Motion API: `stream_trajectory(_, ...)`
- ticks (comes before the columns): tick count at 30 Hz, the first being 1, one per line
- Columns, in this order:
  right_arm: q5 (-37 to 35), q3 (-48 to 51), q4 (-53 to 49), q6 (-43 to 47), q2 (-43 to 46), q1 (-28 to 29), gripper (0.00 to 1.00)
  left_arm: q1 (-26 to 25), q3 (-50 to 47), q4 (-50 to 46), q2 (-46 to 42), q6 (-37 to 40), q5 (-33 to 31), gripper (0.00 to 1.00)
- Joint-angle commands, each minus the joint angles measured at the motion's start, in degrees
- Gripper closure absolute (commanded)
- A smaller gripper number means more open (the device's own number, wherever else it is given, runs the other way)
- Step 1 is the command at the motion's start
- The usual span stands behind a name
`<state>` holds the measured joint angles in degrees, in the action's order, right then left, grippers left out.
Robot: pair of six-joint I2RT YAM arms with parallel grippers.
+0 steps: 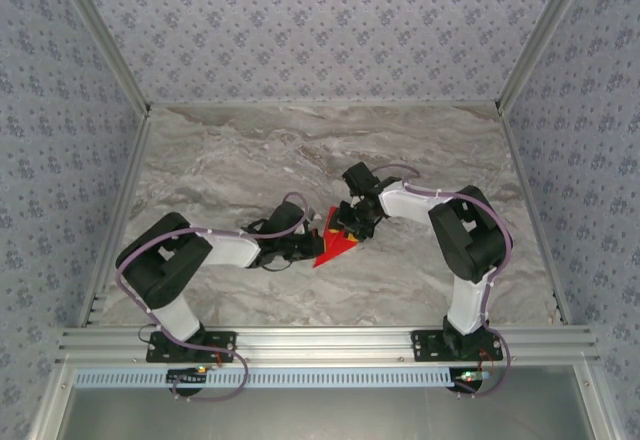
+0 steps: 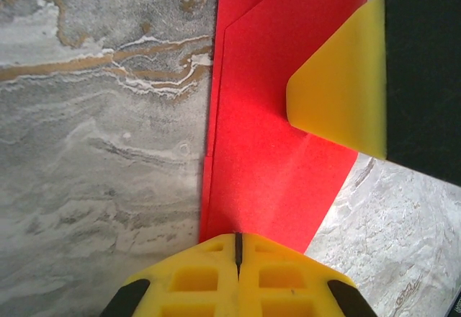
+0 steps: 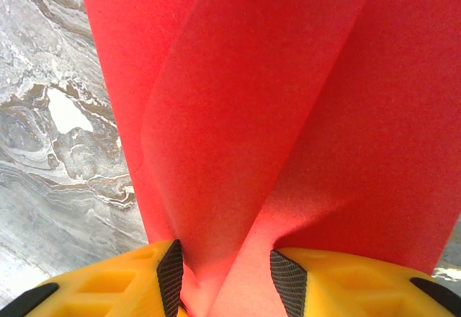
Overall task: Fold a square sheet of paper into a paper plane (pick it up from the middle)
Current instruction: Fourth fold the wing at the center of the table.
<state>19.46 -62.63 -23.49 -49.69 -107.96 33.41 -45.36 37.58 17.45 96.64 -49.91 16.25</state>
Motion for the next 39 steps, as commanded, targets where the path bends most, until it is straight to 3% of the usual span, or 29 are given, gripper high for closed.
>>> stream_trajectory(1, -8.6, 5.1, -2.6, 0.8, -9.9, 1.0, 0.54, 0.3, 1.5, -4.6, 1.4, 1.7, -0.7, 0.94)
stream_trajectory(9, -5.3, 3.6, -3.0, 1.4, -3.8, 1.0, 0.54, 0.3, 2.7, -10.3, 1.5, 2.8, -0.7, 0.97)
stream_trajectory(16, -2.5, 3.1, -1.5, 2.9, 10.5, 0.3, 0.53, 0.3, 4.0, -14.1, 1.8, 3.9, -1.2, 0.97)
stream_trajectory(22, -3.5, 8.9, 5.3, 9.0, 21.2, 0.2, 0.71, 0.3, 4.4, -14.3, 2.8, 4.5, -1.2, 0.98)
stream_trajectory(27, 0.9, 10.9, 9.7, 13.1, 19.6, 1.0, 0.99, 0.3, 4.7, -14.8, 3.4, 4.8, -1.3, 0.99)
stream_trajectory(39, 2.3, 9.3, 15.2, 15.7, 10.7, 3.7, 1.0, 0.3, 4.7, -15.3, 4.1, 4.5, -1.6, 1.0)
